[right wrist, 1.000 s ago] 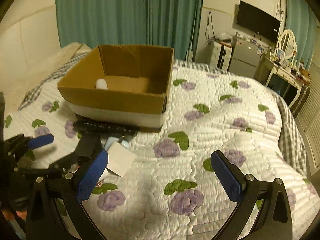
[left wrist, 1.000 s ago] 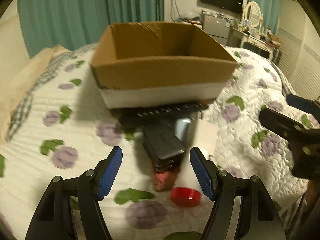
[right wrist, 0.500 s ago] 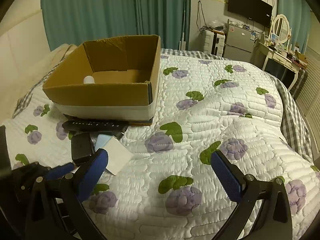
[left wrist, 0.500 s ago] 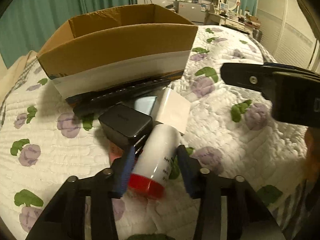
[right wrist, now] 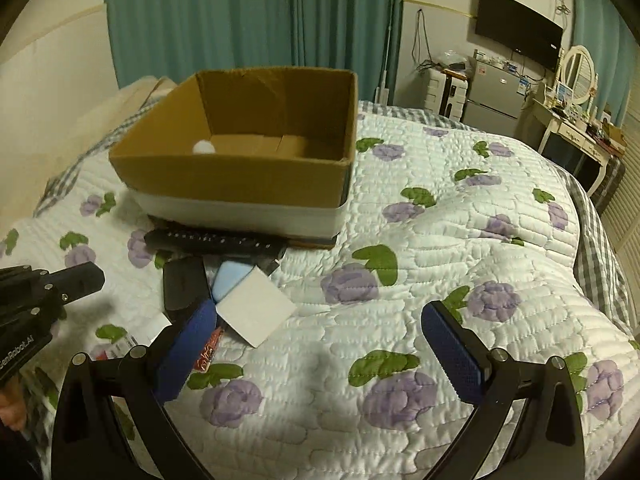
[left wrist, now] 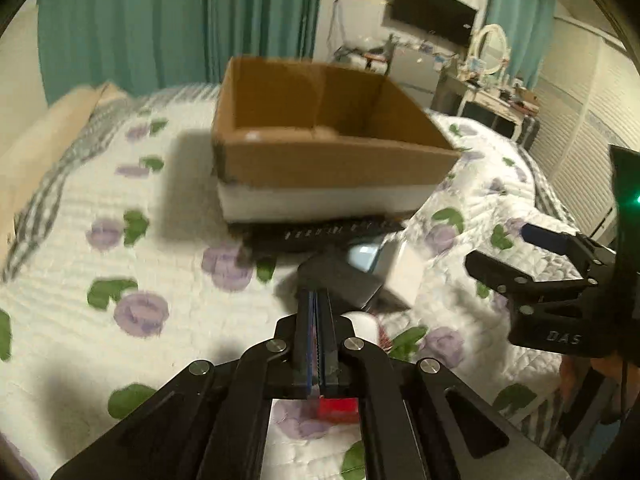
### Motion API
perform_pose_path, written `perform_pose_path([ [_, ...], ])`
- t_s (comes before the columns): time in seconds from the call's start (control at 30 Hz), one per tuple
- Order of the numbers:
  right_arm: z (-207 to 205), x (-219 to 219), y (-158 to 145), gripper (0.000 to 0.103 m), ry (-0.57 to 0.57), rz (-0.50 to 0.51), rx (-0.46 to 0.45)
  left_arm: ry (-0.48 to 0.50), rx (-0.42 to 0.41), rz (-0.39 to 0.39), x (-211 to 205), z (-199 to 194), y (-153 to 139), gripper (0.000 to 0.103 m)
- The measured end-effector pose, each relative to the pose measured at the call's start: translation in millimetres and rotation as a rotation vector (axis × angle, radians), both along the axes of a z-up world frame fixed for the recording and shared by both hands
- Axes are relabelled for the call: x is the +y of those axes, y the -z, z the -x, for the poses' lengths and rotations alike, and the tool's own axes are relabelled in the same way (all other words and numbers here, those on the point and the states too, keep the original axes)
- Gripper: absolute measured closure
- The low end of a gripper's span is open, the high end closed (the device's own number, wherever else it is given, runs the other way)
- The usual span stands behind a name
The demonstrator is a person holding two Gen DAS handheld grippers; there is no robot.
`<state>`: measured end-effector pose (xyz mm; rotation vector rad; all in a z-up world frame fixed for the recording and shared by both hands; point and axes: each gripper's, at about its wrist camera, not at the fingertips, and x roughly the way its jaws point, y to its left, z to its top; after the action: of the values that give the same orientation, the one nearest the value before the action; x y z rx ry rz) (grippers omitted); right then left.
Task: Organize rigid objects
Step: 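Grasp the white-and-red bottle with the left gripper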
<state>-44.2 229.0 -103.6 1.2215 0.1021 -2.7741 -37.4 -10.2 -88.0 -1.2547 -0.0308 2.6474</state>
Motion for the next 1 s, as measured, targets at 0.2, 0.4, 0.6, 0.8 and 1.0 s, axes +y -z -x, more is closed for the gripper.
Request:
perform_pose_path([
  [0.2, 0.9, 0.3, 1.2, 0.0, 0.011, -0.018, -0.003, 0.028, -0.083, -0.048, 5.2, 0.8, 18.5, 0.053],
  [0.4, -0.2, 6.6, 0.8, 0.0, 0.027, -0.007, -0.004, 0.084, -0.158, 0.002, 27.4, 2.5, 45.1, 0.053],
  [0.6, -0.5, 0.1, 0.7, 0.0, -0.004, 0.004, 0.001, 0.049, -0.112, 0.063, 25.9, -2.5, 40.5, 0.067],
  [0.8, 8.8, -31.1, 5.2, 0.0, -0.144, 0.039, -0.021, -0.094, -0.011, 0.106, -12.5, 0.1, 12.6, 0.067],
  [1.0, 32.8, -82.7, 31.8, 0.011, -0.318, 0.014, -0.133, -0.215, -0.021, 0.137, -46.2, 10.6, 19.4, 0.067],
])
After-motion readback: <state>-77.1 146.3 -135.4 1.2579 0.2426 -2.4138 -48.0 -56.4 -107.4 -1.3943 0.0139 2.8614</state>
